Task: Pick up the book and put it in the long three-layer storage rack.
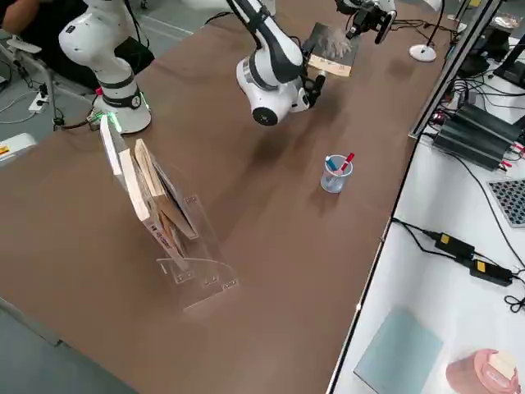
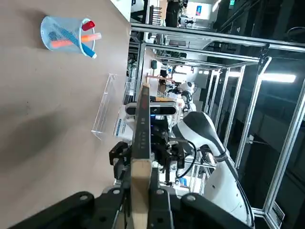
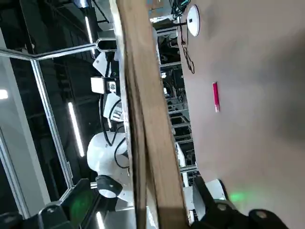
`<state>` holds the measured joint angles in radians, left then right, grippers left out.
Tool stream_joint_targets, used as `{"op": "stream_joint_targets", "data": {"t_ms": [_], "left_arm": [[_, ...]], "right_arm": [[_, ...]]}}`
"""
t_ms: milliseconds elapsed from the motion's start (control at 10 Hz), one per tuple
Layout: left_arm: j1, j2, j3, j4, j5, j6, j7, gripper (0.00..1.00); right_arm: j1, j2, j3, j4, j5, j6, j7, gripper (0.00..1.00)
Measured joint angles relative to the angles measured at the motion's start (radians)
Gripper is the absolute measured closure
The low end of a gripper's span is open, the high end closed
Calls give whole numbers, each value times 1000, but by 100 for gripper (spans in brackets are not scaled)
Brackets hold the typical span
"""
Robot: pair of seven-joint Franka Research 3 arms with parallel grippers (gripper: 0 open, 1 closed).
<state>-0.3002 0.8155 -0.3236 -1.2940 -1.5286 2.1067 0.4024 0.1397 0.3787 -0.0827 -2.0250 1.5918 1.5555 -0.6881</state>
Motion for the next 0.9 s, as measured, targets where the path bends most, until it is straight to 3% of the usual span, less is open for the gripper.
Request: {"op": "stream_joint_targets", "data": {"t_ms": [400, 500, 900], "left_arm": [[1, 0, 1, 1, 0, 1, 0, 99], [1, 0, 1, 1, 0, 1, 0, 99], [1, 0, 1, 3, -1, 1, 0, 99]], "right_arm": [[0, 0, -1, 16, 1, 4, 10, 14], [0, 0, -2, 18, 1, 4, 10, 20], [0, 0, -4, 18, 1, 5, 29, 63]]}}
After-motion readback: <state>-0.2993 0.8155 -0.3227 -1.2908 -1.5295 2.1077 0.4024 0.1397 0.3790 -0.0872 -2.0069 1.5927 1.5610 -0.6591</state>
